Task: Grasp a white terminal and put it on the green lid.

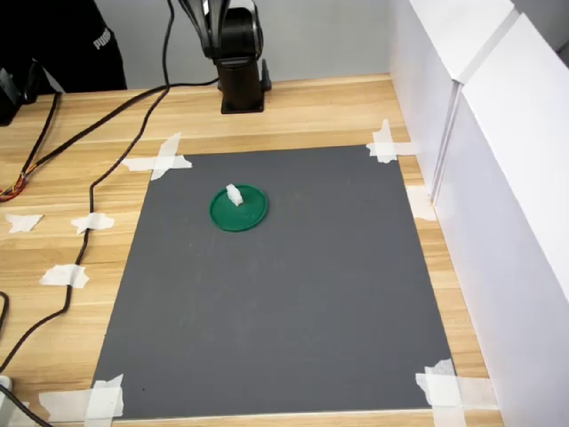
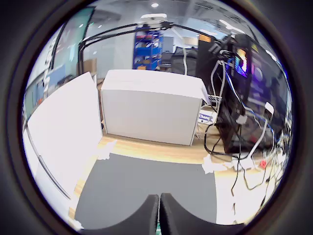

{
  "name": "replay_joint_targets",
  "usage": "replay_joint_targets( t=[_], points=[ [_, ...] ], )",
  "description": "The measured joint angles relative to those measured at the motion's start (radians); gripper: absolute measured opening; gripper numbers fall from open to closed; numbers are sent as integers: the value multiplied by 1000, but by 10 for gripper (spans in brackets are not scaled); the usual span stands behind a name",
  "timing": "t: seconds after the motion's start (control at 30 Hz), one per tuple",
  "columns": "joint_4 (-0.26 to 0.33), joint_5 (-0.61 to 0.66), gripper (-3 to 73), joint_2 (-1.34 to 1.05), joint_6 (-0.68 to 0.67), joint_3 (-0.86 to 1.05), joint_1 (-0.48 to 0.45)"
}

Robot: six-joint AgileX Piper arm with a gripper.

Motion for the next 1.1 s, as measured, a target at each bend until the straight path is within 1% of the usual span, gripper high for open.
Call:
replay_joint_targets(
  t=[0.1,0.23,0.33,0.6,0.77,0.83,0.9,1.0,1.1],
  points=[
    [-28,-15,-16,-98,55,100,0],
    [-79,-11,-16,-233,67,212,0],
    [-90,-9,-16,-309,71,286,0],
    [-90,-8,-16,-443,71,442,-3],
    [-90,-8,-16,-574,72,514,-52],
    [-72,-7,-16,-636,72,545,-71],
    [-40,-7,-16,-687,72,573,-77],
    [36,-6,-16,-722,72,609,-77],
    [93,-5,-16,-723,72,634,-77]
  ],
)
